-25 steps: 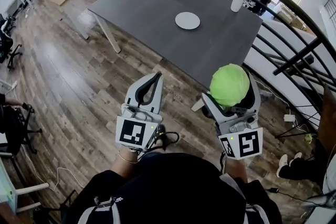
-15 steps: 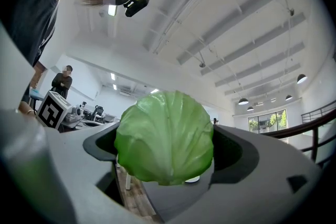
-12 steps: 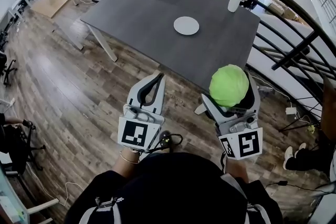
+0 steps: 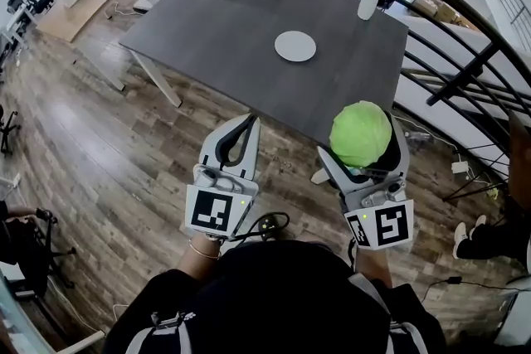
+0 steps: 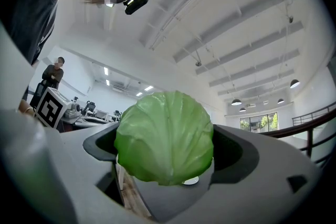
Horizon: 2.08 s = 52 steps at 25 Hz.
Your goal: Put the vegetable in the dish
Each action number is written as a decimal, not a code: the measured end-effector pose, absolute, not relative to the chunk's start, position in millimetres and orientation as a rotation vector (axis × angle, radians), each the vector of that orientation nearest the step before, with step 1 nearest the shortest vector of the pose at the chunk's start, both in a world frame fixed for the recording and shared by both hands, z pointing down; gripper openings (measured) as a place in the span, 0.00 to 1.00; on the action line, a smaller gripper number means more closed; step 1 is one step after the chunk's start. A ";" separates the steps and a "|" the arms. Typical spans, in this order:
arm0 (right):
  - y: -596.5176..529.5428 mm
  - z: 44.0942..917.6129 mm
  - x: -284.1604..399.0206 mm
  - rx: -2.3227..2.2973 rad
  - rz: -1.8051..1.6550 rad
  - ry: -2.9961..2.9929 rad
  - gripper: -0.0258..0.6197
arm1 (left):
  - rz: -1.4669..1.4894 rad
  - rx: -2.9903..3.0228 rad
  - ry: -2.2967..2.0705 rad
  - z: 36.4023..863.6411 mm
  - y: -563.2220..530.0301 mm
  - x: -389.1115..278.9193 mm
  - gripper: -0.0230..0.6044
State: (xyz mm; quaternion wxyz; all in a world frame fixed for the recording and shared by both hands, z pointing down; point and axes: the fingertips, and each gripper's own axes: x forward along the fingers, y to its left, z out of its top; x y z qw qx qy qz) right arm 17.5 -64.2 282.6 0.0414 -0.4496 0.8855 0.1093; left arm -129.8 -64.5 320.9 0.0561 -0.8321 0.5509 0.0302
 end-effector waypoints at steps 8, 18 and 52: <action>-76.5 287.8 5.6 -1.409 0.315 2.703 0.85 | 0.079 -2.541 1.667 325.9 -77.1 -144.6 0.04; -106.0 282.5 4.1 -1.433 0.326 2.707 0.85 | 0.086 -2.546 1.674 325.2 -102.2 -149.3 0.04; -244.3 279.9 19.0 -1.319 0.323 2.752 0.85 | 0.047 -2.469 1.737 317.8 -226.9 -130.5 0.04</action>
